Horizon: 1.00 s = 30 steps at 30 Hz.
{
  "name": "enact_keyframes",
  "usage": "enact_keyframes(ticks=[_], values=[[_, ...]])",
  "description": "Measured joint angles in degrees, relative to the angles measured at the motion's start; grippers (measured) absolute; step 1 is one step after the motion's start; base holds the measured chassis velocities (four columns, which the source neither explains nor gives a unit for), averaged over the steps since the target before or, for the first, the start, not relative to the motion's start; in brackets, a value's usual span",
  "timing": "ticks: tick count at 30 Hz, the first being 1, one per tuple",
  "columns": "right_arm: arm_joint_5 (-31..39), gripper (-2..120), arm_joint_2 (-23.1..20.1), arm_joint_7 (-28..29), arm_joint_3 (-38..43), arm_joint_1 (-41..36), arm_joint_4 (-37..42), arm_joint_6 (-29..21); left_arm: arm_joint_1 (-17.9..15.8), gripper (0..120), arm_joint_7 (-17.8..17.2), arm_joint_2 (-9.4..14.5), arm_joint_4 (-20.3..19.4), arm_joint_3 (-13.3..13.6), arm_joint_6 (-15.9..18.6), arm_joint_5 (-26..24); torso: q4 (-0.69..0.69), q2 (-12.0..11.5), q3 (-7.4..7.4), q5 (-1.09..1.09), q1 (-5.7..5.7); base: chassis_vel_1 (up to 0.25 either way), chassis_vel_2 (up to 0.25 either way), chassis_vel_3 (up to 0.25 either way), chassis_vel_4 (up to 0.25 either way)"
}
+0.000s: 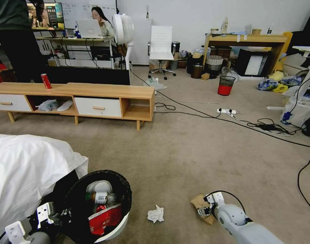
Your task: Pick up the trash bin and place the garbage on the floor into it.
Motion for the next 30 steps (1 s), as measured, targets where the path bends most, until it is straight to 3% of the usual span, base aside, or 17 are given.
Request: enact_keyframes(ticks=[19,22,30], values=[[-4.1,100,3.0,-1.9,-2.8,1.7,-6.9,4.4,-0.4,2,0.5,-0.2,1.1,0.5,0.0,0.9,-0.01,0.0,0.00,0.01,0.00,0.000,0.000,0.000,0.000],[-3.7,96,3.1,-1.9,-3.8,2.0,-6.9,5.3,-0.4,2,0.5,-0.1,1.1,0.4,0.0,0.9,-0.01,0.0,0.00,0.00,0.00,0.000,0.000,0.000,0.000],[-3.1,70,2.6,-1.2,-6.0,1.9,-5.7,6.6,-0.6,2,0.5,-0.1,1.2,0.5,-0.1,0.9,-0.01,0.0,0.00,0.00,0.00,0.000,0.000,0.000,0.000]])
